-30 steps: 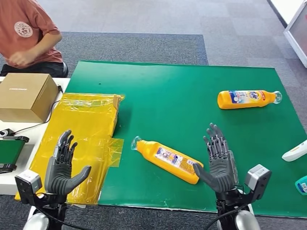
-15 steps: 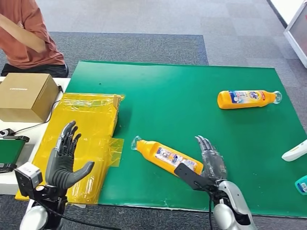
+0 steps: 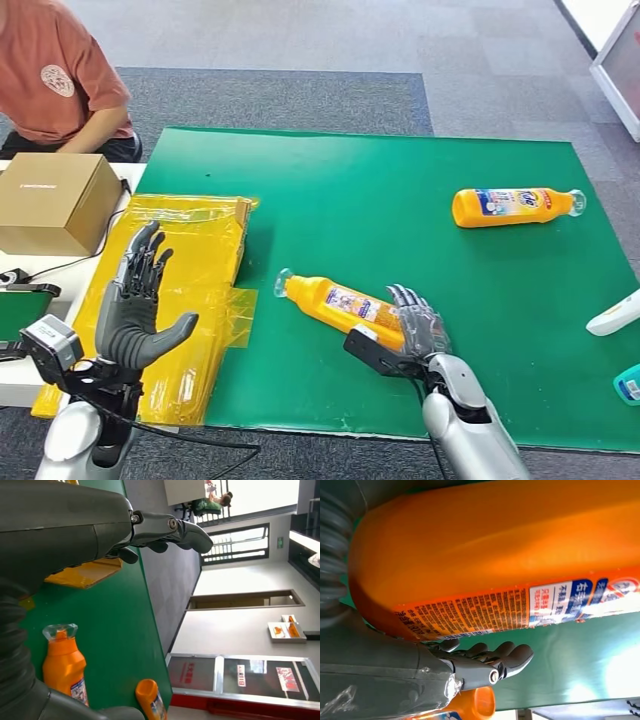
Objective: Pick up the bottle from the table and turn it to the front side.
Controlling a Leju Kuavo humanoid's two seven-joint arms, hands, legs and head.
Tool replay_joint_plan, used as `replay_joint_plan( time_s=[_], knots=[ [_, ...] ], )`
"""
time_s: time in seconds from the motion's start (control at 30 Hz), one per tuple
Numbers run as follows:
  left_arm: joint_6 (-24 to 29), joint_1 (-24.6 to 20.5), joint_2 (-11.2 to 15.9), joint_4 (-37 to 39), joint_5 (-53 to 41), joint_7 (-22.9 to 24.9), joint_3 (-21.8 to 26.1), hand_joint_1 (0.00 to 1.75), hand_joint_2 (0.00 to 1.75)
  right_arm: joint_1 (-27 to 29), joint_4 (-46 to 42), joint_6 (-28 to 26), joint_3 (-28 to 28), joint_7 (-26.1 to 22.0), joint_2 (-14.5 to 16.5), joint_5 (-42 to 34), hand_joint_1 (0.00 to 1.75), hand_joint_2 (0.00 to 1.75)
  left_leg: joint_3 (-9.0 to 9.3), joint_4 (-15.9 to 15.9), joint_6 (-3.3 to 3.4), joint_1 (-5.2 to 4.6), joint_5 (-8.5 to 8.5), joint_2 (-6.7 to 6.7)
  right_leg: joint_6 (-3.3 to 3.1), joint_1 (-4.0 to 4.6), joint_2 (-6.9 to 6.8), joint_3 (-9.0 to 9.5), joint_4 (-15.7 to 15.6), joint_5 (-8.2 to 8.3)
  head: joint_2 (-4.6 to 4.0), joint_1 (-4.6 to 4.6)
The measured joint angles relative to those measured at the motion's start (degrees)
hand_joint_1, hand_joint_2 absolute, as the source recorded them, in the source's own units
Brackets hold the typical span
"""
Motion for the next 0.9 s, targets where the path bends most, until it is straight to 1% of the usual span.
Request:
replay_joint_plan(
  time_s=[0.07,0.2,0.43,0.53,0.7,0.8,0.83,0.9],
  knots=[
    [-0.1,-0.2,0.0,0.0,0.0,0.0,-0.1,0.00,1.75,-1.5,2.4,-0.1,0.0,-0.4,0.4,0.2,0.00,1.75,0.06,0.0,0.00,0.01,0.00,0.00,-0.01,0.01,0.00,0.04,0.0,0.01,0.00,-0.01],
    [-0.4,-0.3,-0.1,0.0,0.3,-0.1,-0.2,0.00,1.75,-3.6,5.9,-0.5,0.1,-1.9,1.2,-0.4,1.75,1.75,0.21,0.0,-0.02,0.02,0.00,0.01,-0.04,0.01,0.02,0.16,0.0,0.03,0.00,0.00],
    [-0.5,-0.1,-0.1,0.0,0.7,-0.2,-0.2,0.00,1.75,-4.3,7.0,-1.3,-0.1,-3.8,1.9,-3.1,1.75,1.75,0.24,0.0,-0.02,0.02,0.07,0.01,-0.01,0.01,0.02,0.20,0.0,0.12,0.01,0.00],
    [-0.4,0.2,-0.2,0.0,0.8,-0.2,-0.2,0.00,1.75,-3.7,6.4,-1.7,-0.7,-5.9,2.0,-7.1,1.75,1.75,0.22,0.0,0.01,0.01,0.09,0.00,0.00,0.01,0.01,0.20,0.0,0.14,0.01,0.01],
    [0.3,1.3,-0.3,0.0,1.3,-0.7,0.1,0.00,1.75,-0.5,0.4,0.5,-3.1,-11.1,2.7,-20.9,1.75,1.75,0.07,0.0,0.03,0.00,0.10,-0.01,0.03,0.00,-0.01,0.10,0.0,0.13,0.00,0.00],
    [0.5,1.6,-0.3,0.0,1.5,-1.2,0.1,0.00,1.75,0.6,-4.0,2.1,-4.6,-13.2,2.9,-28.5,1.75,1.75,0.02,0.0,0.03,0.00,0.10,-0.01,0.04,0.00,-0.01,0.06,0.0,0.11,0.00,0.01],
    [0.6,1.6,-0.3,0.0,1.6,-1.4,0.1,0.00,1.75,1.0,-5.4,2.5,-5.0,-14.0,3.0,-31.5,1.75,1.75,0.00,0.0,0.03,0.00,0.10,-0.01,0.04,0.00,-0.01,0.04,0.0,0.11,0.01,0.01],
    [1.1,1.7,-0.2,0.0,2.1,-1.7,0.1,0.00,1.75,2.0,-9.0,3.7,-6.3,-16.4,3.4,-40.1,1.75,1.75,-0.04,0.0,0.03,0.00,0.10,-0.01,0.04,0.00,-0.01,0.00,0.0,0.10,0.01,0.00]
  ],
)
